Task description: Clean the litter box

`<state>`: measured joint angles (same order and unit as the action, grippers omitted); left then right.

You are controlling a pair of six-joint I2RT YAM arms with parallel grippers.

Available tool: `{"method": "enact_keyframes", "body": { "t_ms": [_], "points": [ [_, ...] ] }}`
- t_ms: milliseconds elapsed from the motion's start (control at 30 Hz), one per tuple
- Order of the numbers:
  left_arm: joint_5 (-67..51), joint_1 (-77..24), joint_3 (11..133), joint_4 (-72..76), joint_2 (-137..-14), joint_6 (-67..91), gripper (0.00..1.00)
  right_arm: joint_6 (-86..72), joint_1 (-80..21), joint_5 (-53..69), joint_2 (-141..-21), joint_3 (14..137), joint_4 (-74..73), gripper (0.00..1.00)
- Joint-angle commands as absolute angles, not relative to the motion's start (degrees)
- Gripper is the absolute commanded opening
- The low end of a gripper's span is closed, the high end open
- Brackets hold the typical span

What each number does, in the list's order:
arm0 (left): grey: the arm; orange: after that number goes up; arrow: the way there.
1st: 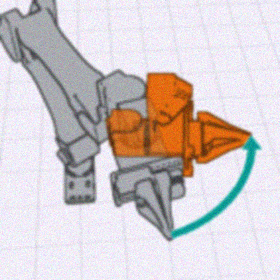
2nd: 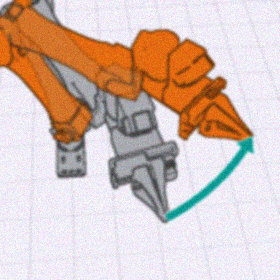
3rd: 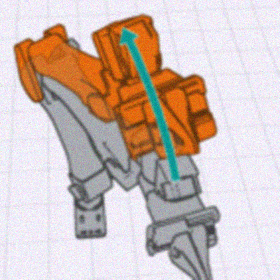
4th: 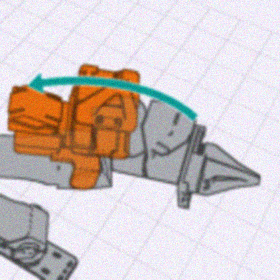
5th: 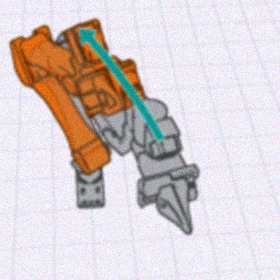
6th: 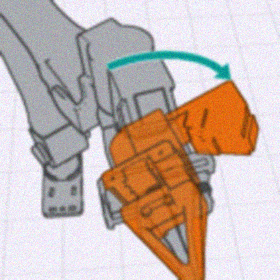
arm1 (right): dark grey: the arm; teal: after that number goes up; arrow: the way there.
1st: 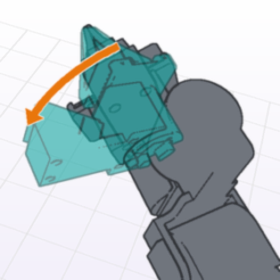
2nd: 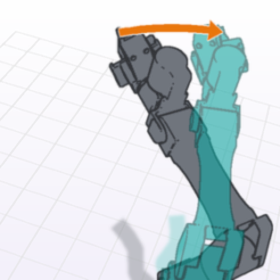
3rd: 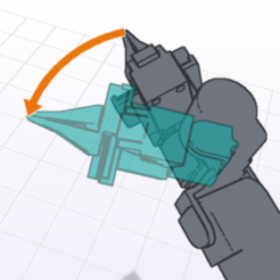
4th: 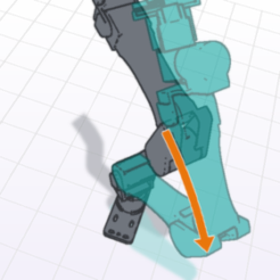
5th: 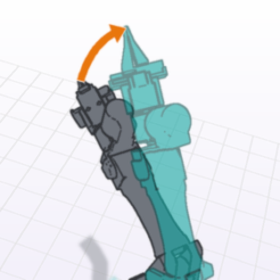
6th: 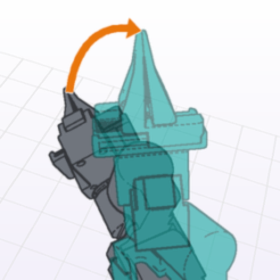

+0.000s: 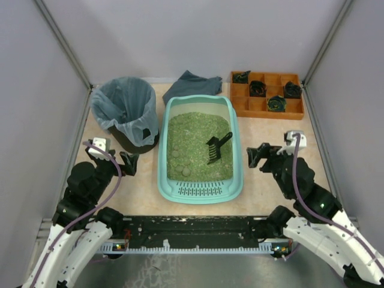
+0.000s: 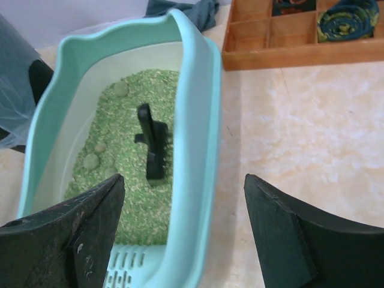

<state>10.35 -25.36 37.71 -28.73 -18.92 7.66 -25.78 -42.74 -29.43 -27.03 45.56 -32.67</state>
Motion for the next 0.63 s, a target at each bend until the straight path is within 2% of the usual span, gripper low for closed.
{"method": "enact_keyframes", "body": {
  "t_ms": [0, 200, 600],
  "points": [
    [12.07, -25.09, 37.53, -28.28, -18.37, 7.92, 1.0, -26.52, -43.08, -31.94, -18.6, 39.48, -34.72, 0.8],
    [13.59, -25.07, 37.53, -28.73, -17.68, 8.36, 1.0, -30.3, -43.15, -36.33, -12.28, 37.51, -33.92, 0.81],
    [12.51, -25.14, 37.57, -28.65, -17.89, 8.04, 1.0, -33.2, -43.16, -40.1, -14.78, 37.52, -35.8, 0.83]
  ]
}}
